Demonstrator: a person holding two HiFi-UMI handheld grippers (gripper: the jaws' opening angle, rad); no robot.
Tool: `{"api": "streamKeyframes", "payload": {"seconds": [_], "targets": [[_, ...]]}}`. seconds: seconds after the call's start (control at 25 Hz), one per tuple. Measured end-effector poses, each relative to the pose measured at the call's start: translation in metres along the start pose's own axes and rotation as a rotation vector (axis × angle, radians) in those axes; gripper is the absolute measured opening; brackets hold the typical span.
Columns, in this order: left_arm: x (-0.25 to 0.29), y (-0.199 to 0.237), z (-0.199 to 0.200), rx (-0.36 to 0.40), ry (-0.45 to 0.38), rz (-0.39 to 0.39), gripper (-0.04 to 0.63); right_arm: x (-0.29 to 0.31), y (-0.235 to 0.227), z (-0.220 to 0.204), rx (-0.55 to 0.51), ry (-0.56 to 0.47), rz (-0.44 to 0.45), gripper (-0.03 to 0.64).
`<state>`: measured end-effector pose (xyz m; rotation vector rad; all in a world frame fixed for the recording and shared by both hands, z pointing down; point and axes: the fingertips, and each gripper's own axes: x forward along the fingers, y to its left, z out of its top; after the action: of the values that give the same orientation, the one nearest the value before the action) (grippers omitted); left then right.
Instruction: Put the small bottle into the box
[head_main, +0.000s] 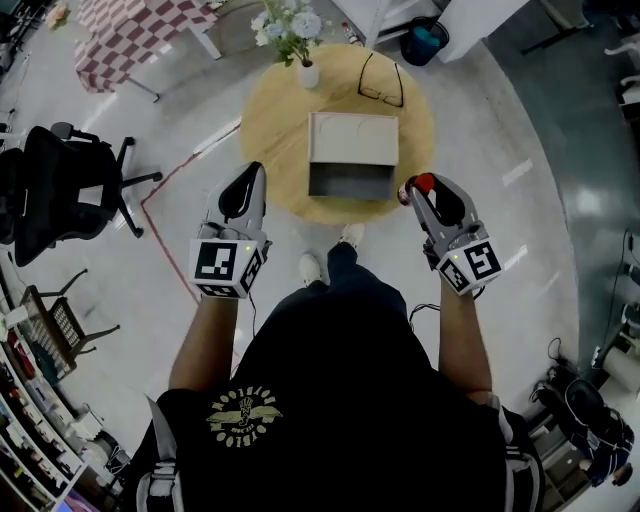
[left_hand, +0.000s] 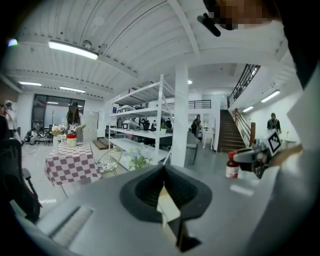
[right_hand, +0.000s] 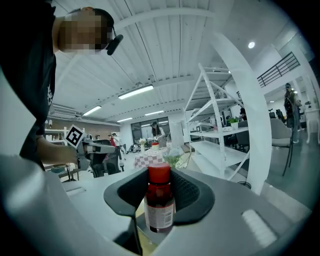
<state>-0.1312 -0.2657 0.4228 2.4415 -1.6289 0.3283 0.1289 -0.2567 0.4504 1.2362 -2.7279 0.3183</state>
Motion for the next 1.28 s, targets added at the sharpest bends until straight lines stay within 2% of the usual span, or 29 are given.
{"api": "streamKeyframes", "payload": {"seconds": [0.68, 1.28], "targets": [[0.023, 0.019, -0.031, -0.028, 0.076, 0.031, 0.000, 0.068, -0.015, -0.104, 0.032, 0.123, 0.062, 0.146], [0.027, 0.016, -0.044, -0.018, 0.105, 0.022, 0.000, 0.099, -0.024, -0.187, 0.021, 0.206, 0.066, 0.146]]}}
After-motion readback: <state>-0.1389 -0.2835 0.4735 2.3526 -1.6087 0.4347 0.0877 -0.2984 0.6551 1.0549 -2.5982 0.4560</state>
